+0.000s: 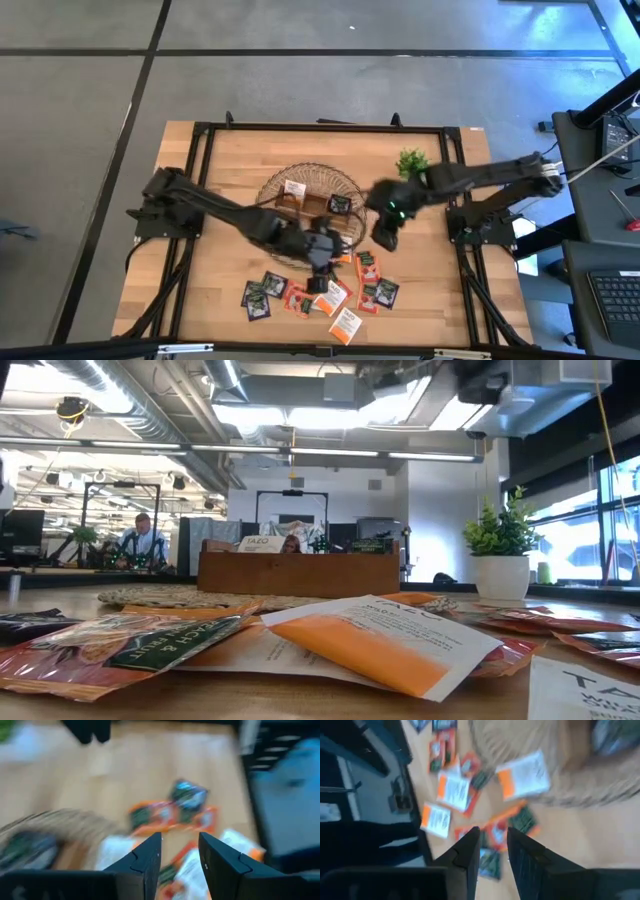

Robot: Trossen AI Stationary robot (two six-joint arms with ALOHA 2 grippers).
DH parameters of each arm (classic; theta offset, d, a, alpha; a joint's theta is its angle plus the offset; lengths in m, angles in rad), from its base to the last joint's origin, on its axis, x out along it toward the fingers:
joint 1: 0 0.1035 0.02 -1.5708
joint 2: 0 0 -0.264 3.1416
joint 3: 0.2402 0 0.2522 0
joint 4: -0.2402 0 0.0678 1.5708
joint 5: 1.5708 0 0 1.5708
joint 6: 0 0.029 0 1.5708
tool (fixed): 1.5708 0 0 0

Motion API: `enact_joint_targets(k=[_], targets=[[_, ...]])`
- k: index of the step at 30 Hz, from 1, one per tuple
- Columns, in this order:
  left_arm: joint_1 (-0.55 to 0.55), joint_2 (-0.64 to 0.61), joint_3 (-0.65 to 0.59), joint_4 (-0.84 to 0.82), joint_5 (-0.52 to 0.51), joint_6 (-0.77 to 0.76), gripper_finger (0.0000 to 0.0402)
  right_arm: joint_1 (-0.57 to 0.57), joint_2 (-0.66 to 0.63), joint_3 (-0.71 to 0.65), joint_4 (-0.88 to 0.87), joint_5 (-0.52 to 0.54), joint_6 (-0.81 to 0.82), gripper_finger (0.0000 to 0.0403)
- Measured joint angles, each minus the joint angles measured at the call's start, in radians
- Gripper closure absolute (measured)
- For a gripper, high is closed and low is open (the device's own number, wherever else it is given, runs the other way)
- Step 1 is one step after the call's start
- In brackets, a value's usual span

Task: Pick & Place Tea
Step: Put the purple tea bag into the right section of the wooden organizer

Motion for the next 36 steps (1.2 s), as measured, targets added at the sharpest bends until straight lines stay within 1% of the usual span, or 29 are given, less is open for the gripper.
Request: enact_joint_targets(k=[3,4,5,7,11,14,18,21,23,25,27,29,33,36], targets=[[0.042,0.033,0.0,0.133,0.202,0.085,0.0274,0.062,-0.054,-0.137,0.047,-0.003,0.105,0.0302],[0.058,0.043,0.0,0.174,0.254,0.106,0.0274,0.077,-0.067,-0.183,0.056,-0.009,0.135,0.0302],[0.073,0.053,0.001,0.213,0.296,0.119,0.0274,0.091,-0.075,-0.227,0.062,-0.026,0.169,0.0302],[0.098,0.075,0.001,0.257,0.329,0.13,0.0274,0.116,-0.092,-0.311,0.081,-0.068,0.221,0.0302],[0.122,0.113,0.001,0.324,0.322,0.163,0.0274,0.16,-0.113,-0.45,0.206,-0.111,0.308,0.0301],[0.125,0.163,0.002,0.381,0.323,0.167,0.0274,0.172,-0.113,-0.543,0.349,-0.135,0.355,0.029],[0.113,0.249,0.002,0.505,0.323,0.165,0.0274,0.171,-0.113,-0.657,0.514,-0.169,0.38,0.0253],[0.102,0.315,0.002,0.576,0.331,0.143,0.0274,0.165,-0.113,-0.722,0.539,-0.166,0.367,0.0222],[0.093,0.341,0.001,0.576,0.326,0.143,0.0274,0.163,-0.113,-0.755,0.538,-0.156,0.328,0.0207],[0.085,0.365,0.001,0.589,0.296,0.143,0.0274,0.161,-0.113,-0.787,0.552,-0.165,0.29,0.0198],[0.076,0.385,0.001,0.585,0.279,0.13,0.0274,0.156,-0.113,-0.821,0.58,-0.181,0.287,0.0195],[0.062,0.405,0.001,0.61,0.242,0.098,0.0274,0.152,-0.113,-0.852,0.65,-0.181,0.289,0.0194],[0.003,0.47,0.002,0.768,0.15,0.057,0.0274,0.152,-0.113,-0.912,0.798,-0.183,0.265,0.0194],[-0.046,0.518,0.002,0.845,0.059,0.001,0.0274,0.152,-0.114,-0.948,0.922,-0.194,0.264,0.0194]])
